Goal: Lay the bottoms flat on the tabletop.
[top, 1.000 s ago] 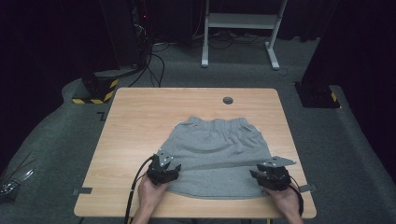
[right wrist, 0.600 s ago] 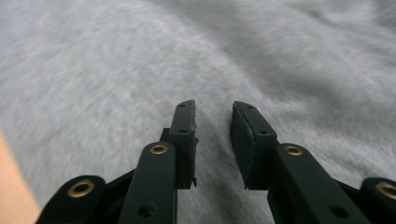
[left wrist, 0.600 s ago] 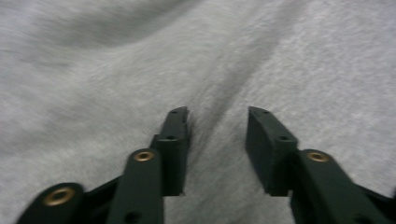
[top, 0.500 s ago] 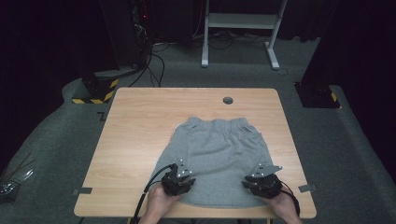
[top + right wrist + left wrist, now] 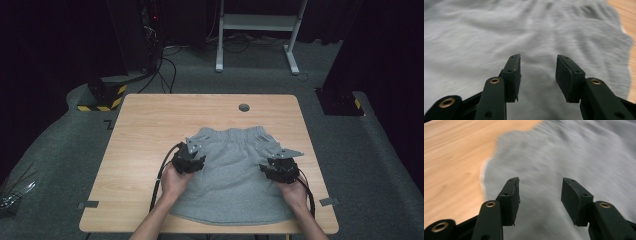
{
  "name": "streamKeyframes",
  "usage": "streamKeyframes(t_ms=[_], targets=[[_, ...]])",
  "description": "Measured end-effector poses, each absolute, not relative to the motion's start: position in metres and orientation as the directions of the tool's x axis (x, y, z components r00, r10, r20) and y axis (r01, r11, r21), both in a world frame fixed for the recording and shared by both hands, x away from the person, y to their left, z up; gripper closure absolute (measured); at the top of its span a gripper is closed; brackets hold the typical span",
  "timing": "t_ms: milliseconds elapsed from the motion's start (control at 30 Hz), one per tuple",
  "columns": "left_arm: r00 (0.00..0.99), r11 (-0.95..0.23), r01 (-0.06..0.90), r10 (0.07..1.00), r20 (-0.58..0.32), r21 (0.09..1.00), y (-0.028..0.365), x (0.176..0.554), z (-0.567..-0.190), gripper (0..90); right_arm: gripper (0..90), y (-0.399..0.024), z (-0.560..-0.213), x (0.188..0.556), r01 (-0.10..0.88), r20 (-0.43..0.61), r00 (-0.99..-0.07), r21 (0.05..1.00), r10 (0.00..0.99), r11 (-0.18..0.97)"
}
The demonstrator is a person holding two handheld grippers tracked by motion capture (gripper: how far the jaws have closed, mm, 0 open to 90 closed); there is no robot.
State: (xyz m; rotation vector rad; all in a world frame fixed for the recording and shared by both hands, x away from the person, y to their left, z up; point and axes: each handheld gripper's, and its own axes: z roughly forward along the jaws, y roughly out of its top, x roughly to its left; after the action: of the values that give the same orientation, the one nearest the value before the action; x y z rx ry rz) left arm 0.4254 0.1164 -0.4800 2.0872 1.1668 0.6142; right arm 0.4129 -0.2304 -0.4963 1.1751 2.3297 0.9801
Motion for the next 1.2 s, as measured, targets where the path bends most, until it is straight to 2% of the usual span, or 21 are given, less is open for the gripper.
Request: streamKeyframes(t_ms=[33, 100, 200, 233, 267, 400, 433, 500, 567, 700, 833, 933, 1033, 1100, 1200], targets=[[0.492, -0.384, 0.557, 0.867, 0.08, 0.736, 0.116, 0.425, -0.48, 49.8, 55.4, -0.23, -0.496, 0.413, 0.561, -0.003, -0.593, 0.716, 0.805, 0.416], [0.444, -0.363, 0.602, 0.893, 0.079, 0.711, 0.125, 0.441, -0.489, 55.4, 61.2, -0.235, -0.507, 0.424, 0.583, -0.02, -0.6, 0.673, 0.8, 0.455], [0.454, -0.391, 0.645, 0.887, 0.082, 0.657, 0.131, 0.445, -0.499, 70.0, 66.2, -0.24, -0.512, 0.424, 0.559, -0.051, -0.626, 0.667, 0.778, 0.493], [0.469, -0.418, 0.655, 0.878, 0.095, 0.63, 0.134, 0.443, -0.506, 70.0, 68.7, -0.242, -0.511, 0.423, 0.554, -0.062, -0.631, 0.662, 0.774, 0.505], [0.464, -0.417, 0.636, 0.879, 0.11, 0.649, 0.139, 0.434, -0.509, 78.2, 71.1, -0.247, -0.51, 0.421, 0.549, -0.078, -0.636, 0.654, 0.767, 0.521], [0.471, -0.445, 0.632, 0.871, 0.142, 0.634, 0.148, 0.42, -0.506, 81.0, 70.3, -0.246, -0.508, 0.423, 0.557, -0.067, -0.639, 0.647, 0.766, 0.521], [0.467, -0.453, 0.626, 0.87, 0.159, 0.635, 0.15, 0.419, -0.505, 80.5, 69.2, -0.245, -0.506, 0.424, 0.553, -0.066, -0.641, 0.652, 0.765, 0.519], [0.438, -0.423, 0.622, 0.885, 0.155, 0.658, 0.152, 0.419, -0.503, 73.1, 66.0, -0.24, -0.501, 0.429, 0.536, -0.061, -0.631, 0.686, 0.774, 0.491], [0.429, -0.385, 0.607, 0.895, 0.121, 0.695, 0.153, 0.422, -0.5, 59.8, 62.9, -0.235, -0.497, 0.437, 0.531, -0.06, -0.607, 0.711, 0.793, 0.461], [0.463, -0.355, 0.58, 0.884, 0.062, 0.733, 0.14, 0.433, -0.502, 49.6, 62.9, -0.224, -0.502, 0.455, 0.573, -0.037, -0.6, 0.677, 0.799, 0.461], [0.473, -0.387, 0.611, 0.878, 0.073, 0.69, 0.119, 0.455, -0.513, 47.6, 63.5, -0.213, -0.512, 0.468, 0.569, -0.057, -0.585, 0.682, 0.809, 0.459], [0.444, -0.339, 0.64, 0.895, 0.028, 0.689, 0.117, 0.477, -0.515, 44.0, 60.8, -0.206, -0.515, 0.479, 0.529, -0.124, -0.585, 0.69, 0.801, 0.493], [0.409, -0.317, 0.683, 0.912, 0.016, 0.658, 0.118, 0.49, -0.511, 41.2, 55.6, -0.202, -0.514, 0.494, 0.571, -0.086, -0.551, 0.687, 0.83, 0.45], [0.4, -0.314, 0.651, 0.916, 0.039, 0.691, 0.119, 0.482, -0.504, 43.9, 49.7, -0.199, -0.511, 0.499, 0.608, -0.049, -0.538, 0.668, 0.841, 0.429], [0.472, -0.283, 0.582, 0.881, -0.034, 0.763, 0.123, 0.449, -0.494, 46.2, 44.9, -0.199, -0.499, 0.485, 0.617, 0.037, -0.538, 0.699, 0.842, 0.363]])
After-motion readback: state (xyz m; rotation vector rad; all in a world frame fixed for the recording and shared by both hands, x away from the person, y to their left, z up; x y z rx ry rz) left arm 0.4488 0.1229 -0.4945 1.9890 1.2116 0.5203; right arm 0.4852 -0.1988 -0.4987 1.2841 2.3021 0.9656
